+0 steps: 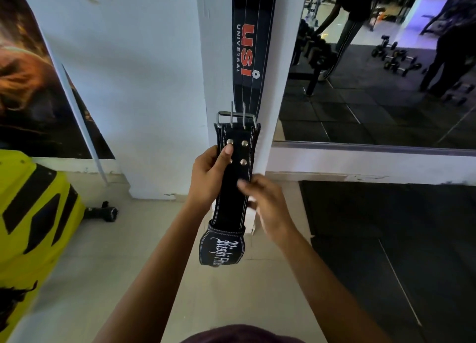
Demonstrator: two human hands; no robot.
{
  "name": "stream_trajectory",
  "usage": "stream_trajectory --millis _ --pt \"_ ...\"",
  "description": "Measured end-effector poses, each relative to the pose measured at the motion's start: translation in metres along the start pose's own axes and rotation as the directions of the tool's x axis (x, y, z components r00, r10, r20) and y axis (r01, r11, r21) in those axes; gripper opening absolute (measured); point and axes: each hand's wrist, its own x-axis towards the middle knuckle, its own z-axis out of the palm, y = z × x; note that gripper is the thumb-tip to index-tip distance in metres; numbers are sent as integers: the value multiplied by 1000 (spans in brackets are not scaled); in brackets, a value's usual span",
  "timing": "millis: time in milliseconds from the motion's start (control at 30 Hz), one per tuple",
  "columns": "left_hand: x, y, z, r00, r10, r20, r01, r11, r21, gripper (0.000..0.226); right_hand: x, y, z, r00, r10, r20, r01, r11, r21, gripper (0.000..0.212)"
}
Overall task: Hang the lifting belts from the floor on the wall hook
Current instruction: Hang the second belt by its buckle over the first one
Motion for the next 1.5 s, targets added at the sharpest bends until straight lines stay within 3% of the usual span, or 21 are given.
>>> stream_trajectory --millis 67,167,267,333,467,600,700,933,1033,1100,1167,1333,1433,1500 --pt "-3 -1 -2 998 -8 63 11 999 -50 43 14 -26 2 996 -81 -30 81 997 2 25" --pt "-3 -4 -17 973 -22 229 36 998 -57 27 26 -39 7 989 -147 -28 148 989 26 7" --pt "-8 -29 -39 899 -126 420 73 987 140 26 33 -40 9 986 -134 -96 144 985 97 8" --pt "-17 -52 -49 874 -198 443 62 951 302 27 37 -38 8 984 -119 -133 134 985 109 12" --pt "-30 -65 -46 908 -157 389 18 941 338 25 34 -28 10 986 -110 -122 119 990 70 18" --pt "-12 -27 -27 980 -83 184 78 996 31 21 28 -19 5 993 -96 -72 98 995 31 25" --pt "18 5 -24 988 -152 22 154 973 -172 20 19 -9 3 996 -85 -29 85 996 -21 14" --pt "14 -25 -17 931 -213 297 253 962 -102 31 19 -10 -12 987 -115 -115 111 993 -37 17" --pt "-15 -62 -16 921 -260 291 266 964 21 34 24 -14 -17 983 -123 -137 119 992 -37 18" --pt "-31 -78 -14 913 -270 306 227 959 169 24 27 -15 -19 982 -105 -154 100 994 -40 18" --pt "-35 -83 -13 913 -280 297 223 952 211 20 29 -13 -20 984 -89 -155 82 995 -48 19" --pt "-4 -43 -7 967 -160 197 165 986 -9 16 33 -14 -16 983 -94 -160 89 995 -40 11" --pt "27 -10 -3 995 -54 79 62 992 -109 31 40 -21 -9 980 -150 -133 137 986 -99 5" --pt "44 4 -4 998 19 52 -12 992 -123 45 48 -31 -1 969 -202 -140 186 976 -117 12"
